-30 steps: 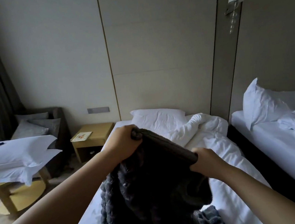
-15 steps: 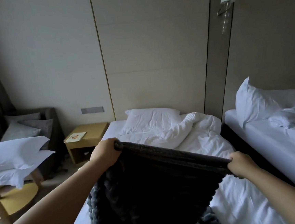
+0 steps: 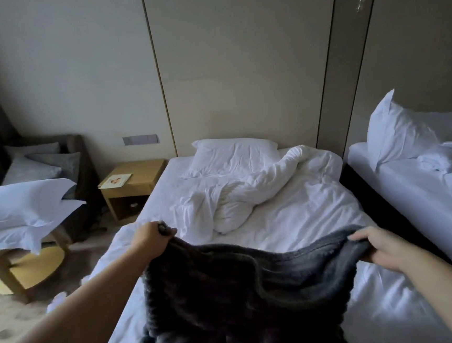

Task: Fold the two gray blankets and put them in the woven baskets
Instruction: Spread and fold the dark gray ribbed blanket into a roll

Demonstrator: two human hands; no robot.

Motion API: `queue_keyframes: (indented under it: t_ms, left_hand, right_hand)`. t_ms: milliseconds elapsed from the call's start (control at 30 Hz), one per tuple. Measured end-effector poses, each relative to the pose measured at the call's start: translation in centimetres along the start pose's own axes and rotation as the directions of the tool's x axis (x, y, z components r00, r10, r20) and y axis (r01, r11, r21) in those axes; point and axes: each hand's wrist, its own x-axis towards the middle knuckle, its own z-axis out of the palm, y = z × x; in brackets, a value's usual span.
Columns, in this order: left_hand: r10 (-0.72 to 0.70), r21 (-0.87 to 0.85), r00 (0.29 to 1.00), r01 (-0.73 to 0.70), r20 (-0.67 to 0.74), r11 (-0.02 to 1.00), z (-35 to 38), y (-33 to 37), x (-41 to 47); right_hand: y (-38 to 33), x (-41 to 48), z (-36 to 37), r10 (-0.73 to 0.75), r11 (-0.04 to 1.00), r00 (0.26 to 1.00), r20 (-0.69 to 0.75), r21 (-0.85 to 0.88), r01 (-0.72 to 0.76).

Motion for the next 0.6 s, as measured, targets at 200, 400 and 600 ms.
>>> queue_keyframes:
  t_ms: [200, 400, 600]
  left_hand:
    - [-0.111, 0.258, 0.940, 0.026, 0.324, 0.966, 9.4, -5.6, -4.6]
    - [-0.312, 0.517, 0.769, -0.029, 0.559, 0.855, 17.3, -10.9, -8.8]
    - [-0.491, 0.459, 0.546, 0.207, 0.679, 0.864, 20.6, -10.8, -9.0]
  right_hand:
    - [13.3, 1.7, 0.6, 0.309, 0.742, 0.949, -0.065, -0.607, -0.284]
    - [23.1, 0.5, 0.7, 0.423, 0.573, 0.872, -0.246, -0.673, -0.468]
    - [26.7, 1.4, 3.3, 0.715, 0.678, 0.686, -0.134, -0.106, -0.728]
